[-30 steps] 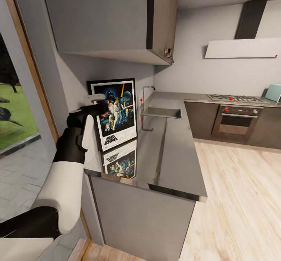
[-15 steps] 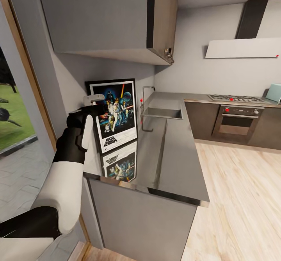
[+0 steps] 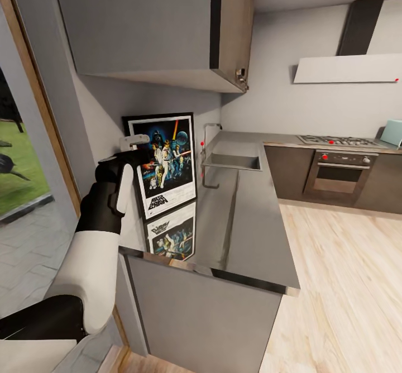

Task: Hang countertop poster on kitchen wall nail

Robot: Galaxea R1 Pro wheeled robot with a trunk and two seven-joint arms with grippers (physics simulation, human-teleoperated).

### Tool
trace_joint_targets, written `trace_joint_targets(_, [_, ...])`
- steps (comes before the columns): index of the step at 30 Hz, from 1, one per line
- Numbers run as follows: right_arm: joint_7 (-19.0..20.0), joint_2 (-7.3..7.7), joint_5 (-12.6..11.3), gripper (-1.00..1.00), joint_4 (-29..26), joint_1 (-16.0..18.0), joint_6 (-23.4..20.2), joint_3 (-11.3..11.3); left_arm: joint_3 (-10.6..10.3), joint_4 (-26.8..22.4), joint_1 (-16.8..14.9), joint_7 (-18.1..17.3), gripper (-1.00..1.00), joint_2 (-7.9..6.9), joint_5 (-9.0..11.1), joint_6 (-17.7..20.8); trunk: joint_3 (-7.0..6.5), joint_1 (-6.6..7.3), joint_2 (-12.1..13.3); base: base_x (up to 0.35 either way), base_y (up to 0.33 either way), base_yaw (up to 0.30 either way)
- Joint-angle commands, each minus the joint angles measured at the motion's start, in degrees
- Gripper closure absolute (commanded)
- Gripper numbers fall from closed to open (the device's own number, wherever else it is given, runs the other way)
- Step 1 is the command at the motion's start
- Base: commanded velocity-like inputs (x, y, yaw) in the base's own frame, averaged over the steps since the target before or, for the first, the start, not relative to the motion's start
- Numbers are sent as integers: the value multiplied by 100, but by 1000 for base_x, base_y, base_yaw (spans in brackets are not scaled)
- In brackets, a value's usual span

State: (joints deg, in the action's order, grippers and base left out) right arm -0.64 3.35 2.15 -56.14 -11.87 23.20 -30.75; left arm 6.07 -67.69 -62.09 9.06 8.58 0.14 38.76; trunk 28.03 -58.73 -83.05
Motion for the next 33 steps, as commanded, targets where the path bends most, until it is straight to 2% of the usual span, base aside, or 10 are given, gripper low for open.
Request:
trace_joint_targets(1, [-7,0,22,-100,-2,0,9,-1,9,-7,-5,17,-100,3,-73,26,5,0,-3,120,0,0])
trace_joint_targets(10, [-7,-1,22,-100,-2,0,9,-1,8,-7,-5,17,-100,3,-69,26,5,0,-3,130,0,0])
trace_joint_targets(33, [-7,2,22,-100,1,0,9,7,-2,0,-5,8,-100,3,-55,36,5,0,-3,6,0,0])
